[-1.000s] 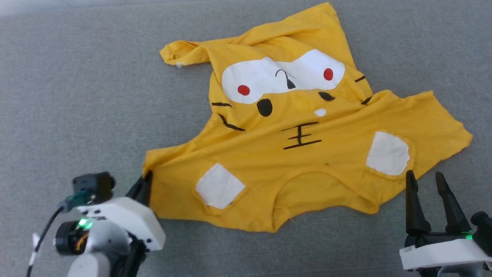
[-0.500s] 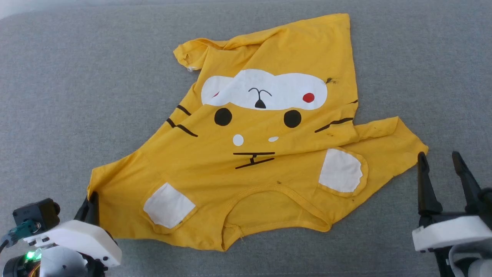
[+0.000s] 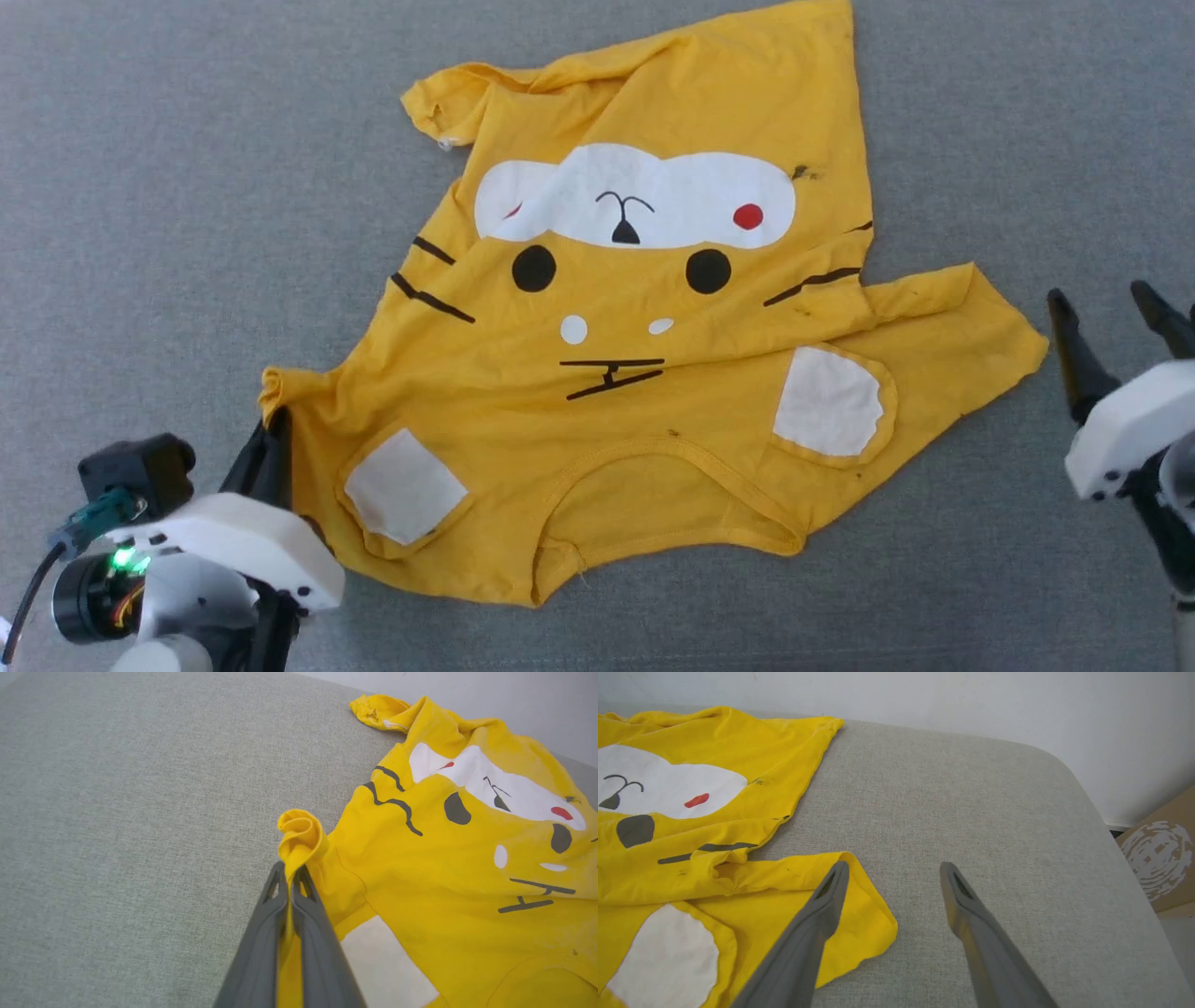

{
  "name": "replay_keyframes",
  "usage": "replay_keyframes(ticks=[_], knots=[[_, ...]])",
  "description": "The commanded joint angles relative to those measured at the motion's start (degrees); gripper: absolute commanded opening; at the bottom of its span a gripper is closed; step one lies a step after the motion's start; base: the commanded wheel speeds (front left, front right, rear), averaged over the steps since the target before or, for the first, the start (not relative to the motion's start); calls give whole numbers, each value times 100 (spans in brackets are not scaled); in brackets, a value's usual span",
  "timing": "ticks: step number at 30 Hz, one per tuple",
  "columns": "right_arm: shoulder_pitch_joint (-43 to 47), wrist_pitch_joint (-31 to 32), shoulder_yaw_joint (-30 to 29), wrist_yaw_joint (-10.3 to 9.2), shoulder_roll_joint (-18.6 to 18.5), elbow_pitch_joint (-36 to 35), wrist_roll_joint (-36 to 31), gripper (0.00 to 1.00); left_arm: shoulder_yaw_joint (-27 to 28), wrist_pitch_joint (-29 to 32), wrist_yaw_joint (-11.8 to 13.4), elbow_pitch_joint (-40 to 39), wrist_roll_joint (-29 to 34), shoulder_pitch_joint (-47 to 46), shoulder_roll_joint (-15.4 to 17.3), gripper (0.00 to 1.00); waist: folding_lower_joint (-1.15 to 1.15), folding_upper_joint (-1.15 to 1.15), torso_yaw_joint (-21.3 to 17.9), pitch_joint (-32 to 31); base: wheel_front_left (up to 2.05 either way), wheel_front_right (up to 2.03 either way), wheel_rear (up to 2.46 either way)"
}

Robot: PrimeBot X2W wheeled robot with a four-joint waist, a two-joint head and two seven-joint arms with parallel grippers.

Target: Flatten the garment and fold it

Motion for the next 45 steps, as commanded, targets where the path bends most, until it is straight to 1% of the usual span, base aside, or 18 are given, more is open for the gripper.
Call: replay_keyframes(ticks=[1,3,6,9,14,17,18,19,20,21,25,29,32,37,41,45], knots=[[-190,227,11,-6,-68,74,172,100,-43,-6,-38,-86,58,-109,10,0,0,0,6,170,0,0,0],[-368,684,68,-6,-241,214,407,100,-121,21,-52,-205,63,-183,-9,0,0,0,39,290,0,0,0],[-568,1281,121,-6,-392,394,703,100,-222,69,-63,-357,46,-285,-50,0,0,0,111,433,0,0,0],[-674,1709,176,-6,-524,497,864,100,-303,106,-76,-482,43,-362,-67,0,0,0,219,565,0,0,0],[-712,2097,283,-6,-679,598,1021,100,-361,126,-68,-571,21,-410,-90,0,0,0,390,673,0,0,0],[-695,2282,312,-6,-676,702,1118,100,-367,131,-55,-577,10,-404,-92,0,0,0,460,696,0,0,0],[-684,2380,306,-6,-655,743,1149,92,-364,127,-46,-578,-1,-404,-100,0,0,0,477,695,0,0,0],[-681,2480,257,-6,-618,784,1172,51,-359,124,-39,-579,-14,-402,-105,0,0,0,490,692,0,0,0],[-677,2597,222,-6,-591,817,1169,22,-355,127,-34,-578,-27,-399,-108,0,0,0,502,686,0,0,0],[-667,2709,246,-6,-594,812,1163,0,-344,126,-25,-576,-42,-398,-112,0,0,0,509,679,0,0,0],[-668,2931,147,-6,-539,695,1126,0,-306,123,-1,-550,-102,-398,-120,0,0,0,493,631,0,0,0],[-681,2799,-53,-6,-356,529,1148,0,-283,98,-27,-522,-262,-385,-173,0,0,0,421,538,0,0,0],[-694,2585,-290,-6,-94,405,1283,0,-291,67,-61,-514,-422,-380,-244,0,0,0,369,451,0,0,0],[-748,2201,-626,-6,454,69,1528,0,-292,35,-98,-552,-721,-418,-355,0,0,0,287,291,0,0,0],[-860,1904,-662,-6,757,-307,1699,0,-317,48,-148,-564,-807,-574,-347,0,0,0,250,147,0,0,0],[-1108,1691,-584,-6,918,-641,2009,0,-366,84,-214,-634,-1026,-950,-397,0,0,0,194,-32,0,0,0]])
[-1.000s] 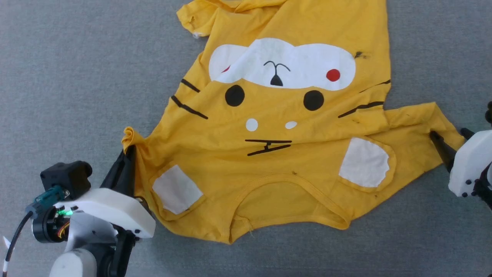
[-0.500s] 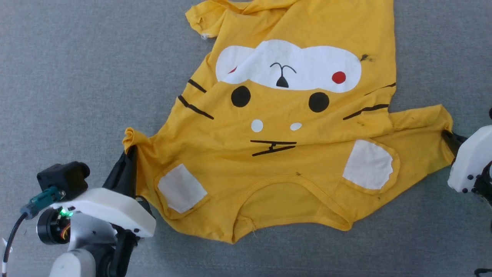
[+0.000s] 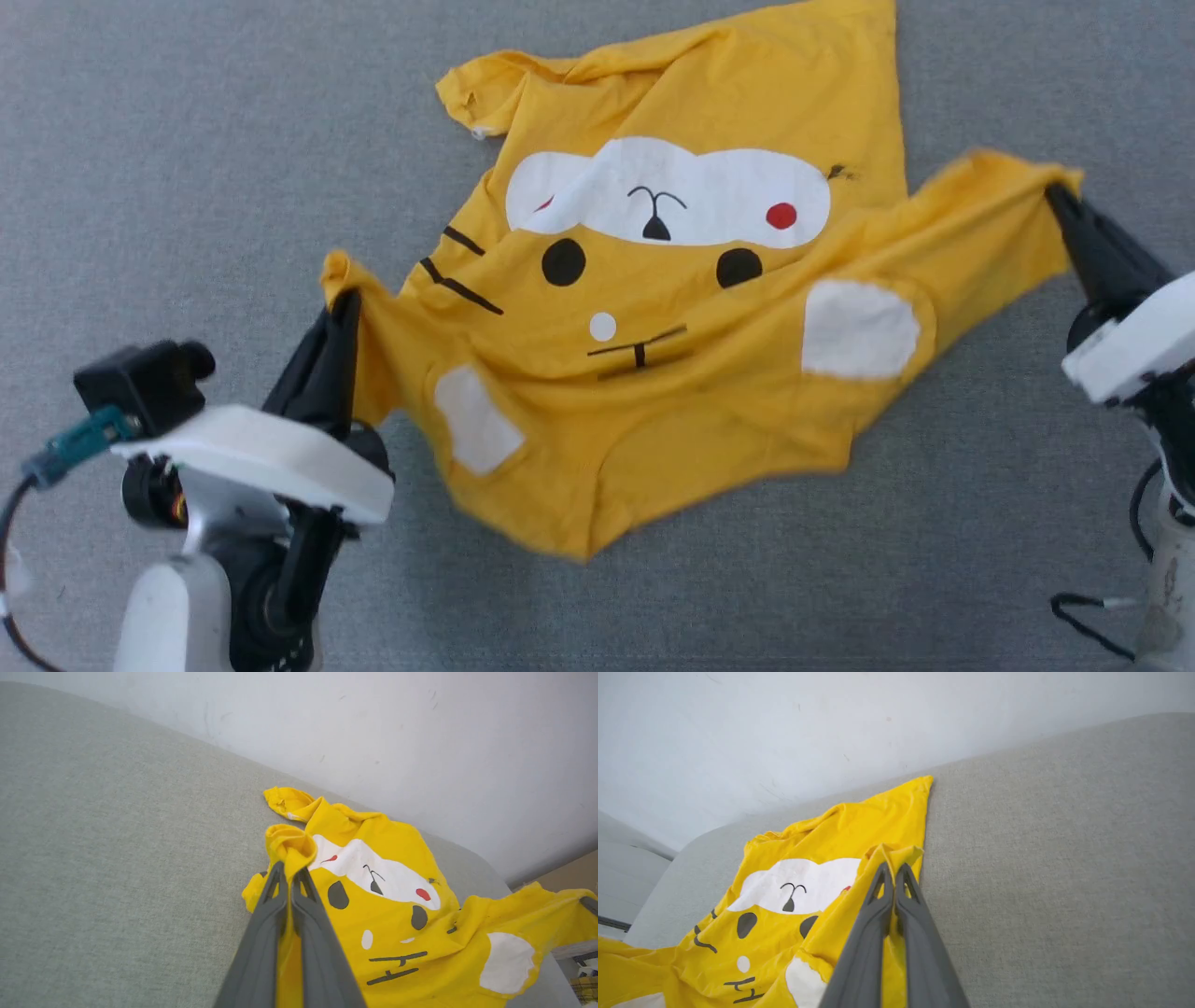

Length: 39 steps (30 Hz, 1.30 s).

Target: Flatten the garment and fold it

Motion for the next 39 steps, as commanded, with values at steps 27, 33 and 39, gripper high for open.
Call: replay_keyframes(ticks=[27,33,39], knots=[[-4200,-707,636,-5,57,2723,-1623,0,-811,880,-312,3264,296,-5493,349,0,0,0,-889,-726,0,0,0],[-5108,-995,514,-5,71,3570,-1949,0,-834,800,-175,3870,475,-6328,380,0,0,0,-1074,-373,0,0,0],[-6012,-1502,595,-5,74,4233,-1970,0,-713,269,28,4136,664,-7316,418,0,0,0,-1253,280,0,0,0]])
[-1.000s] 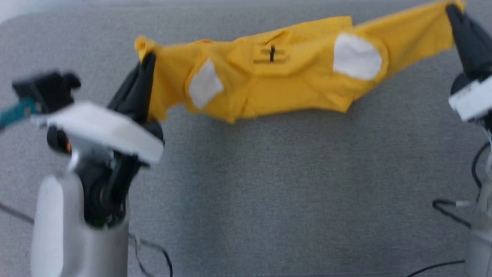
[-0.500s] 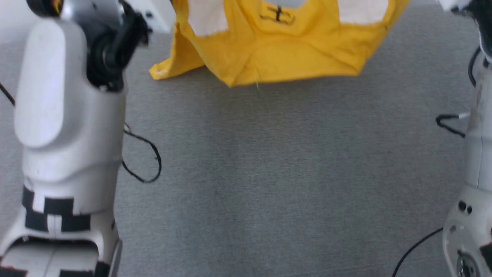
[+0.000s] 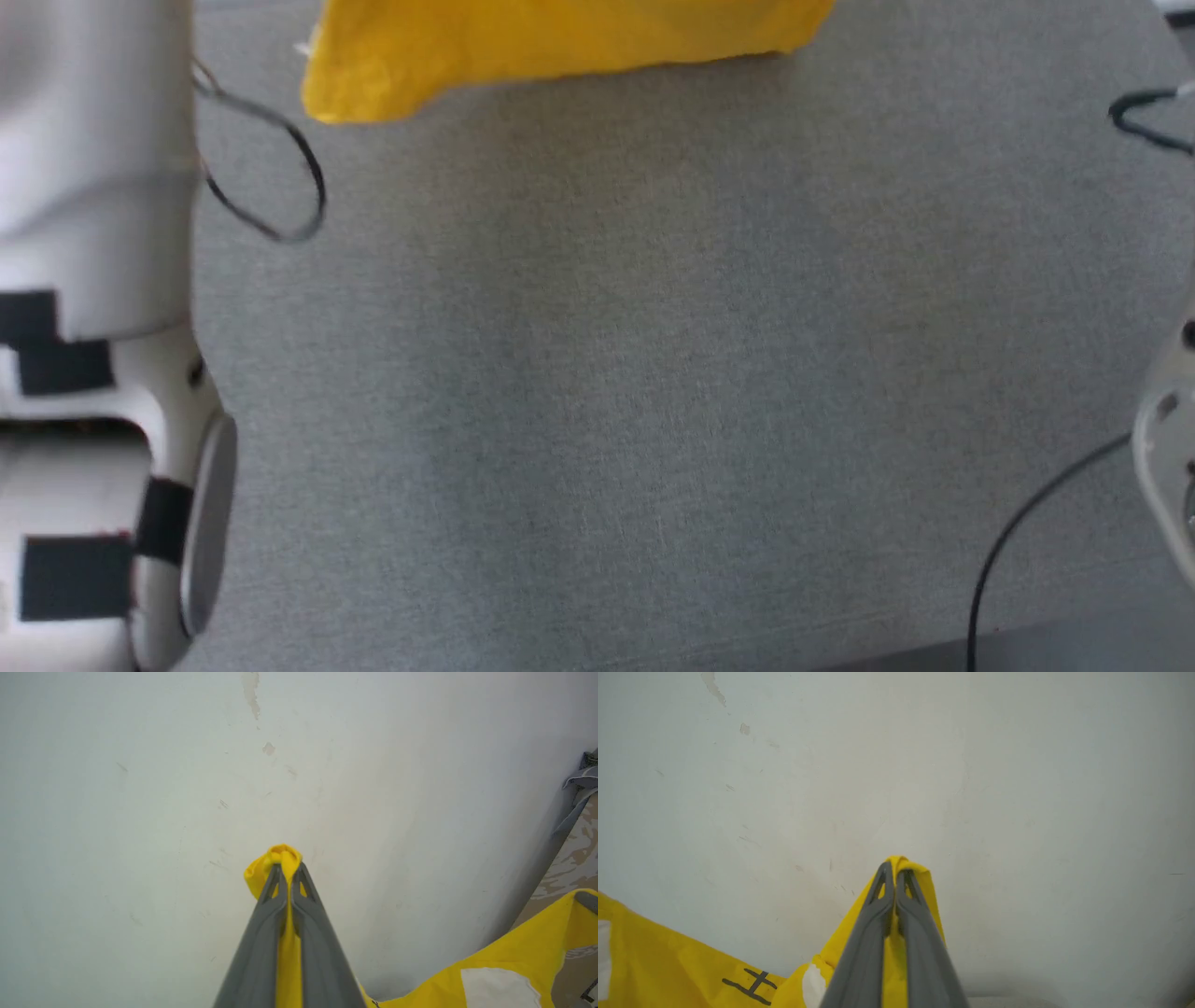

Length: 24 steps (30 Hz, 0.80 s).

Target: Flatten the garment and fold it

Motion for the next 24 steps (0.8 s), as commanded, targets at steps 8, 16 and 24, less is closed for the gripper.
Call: replay_keyframes(ticks=[8,16,24], knots=[[-1159,-958,-70,-5,15,491,-299,0,181,-1317,165,152,170,-1213,-117,0,-1,0,-181,1171,0,0,0],[-2000,-1374,-189,-5,15,812,-472,0,196,-1574,162,353,155,-1957,-134,0,-1,0,-193,1749,0,0,0],[-2347,-1957,-284,-5,16,950,-756,0,366,-1993,147,626,-12,-2646,-183,0,-1,0,-228,2016,0,0,0]])
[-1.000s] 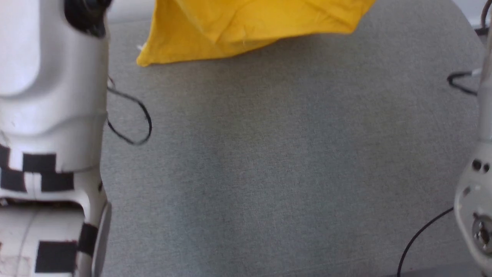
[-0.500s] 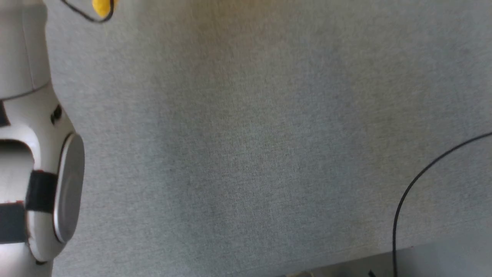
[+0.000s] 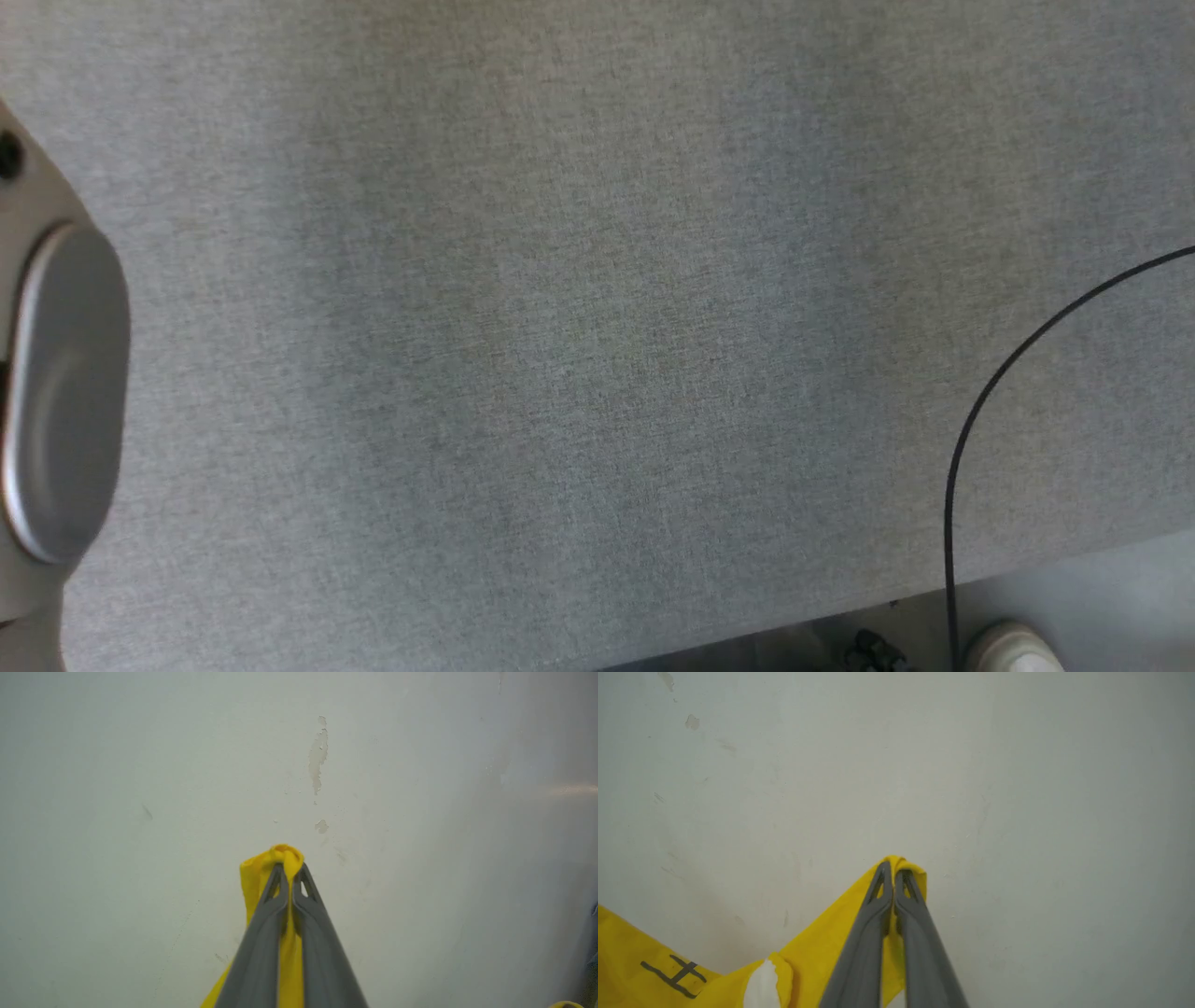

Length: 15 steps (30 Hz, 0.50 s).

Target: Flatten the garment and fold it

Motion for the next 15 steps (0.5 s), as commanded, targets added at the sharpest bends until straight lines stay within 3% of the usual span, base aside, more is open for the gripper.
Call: replay_keyframes(ticks=[1,15], knots=[[-200,-42,-57,-5,12,28,-71,0,3,-68,-19,90,-31,-189,-37,0,-1,0,-13,147,0,0,0],[-720,-708,29,-5,12,-141,-811,0,49,-895,-434,484,-281,-654,-108,0,-1,0,224,1012,0,0,0]])
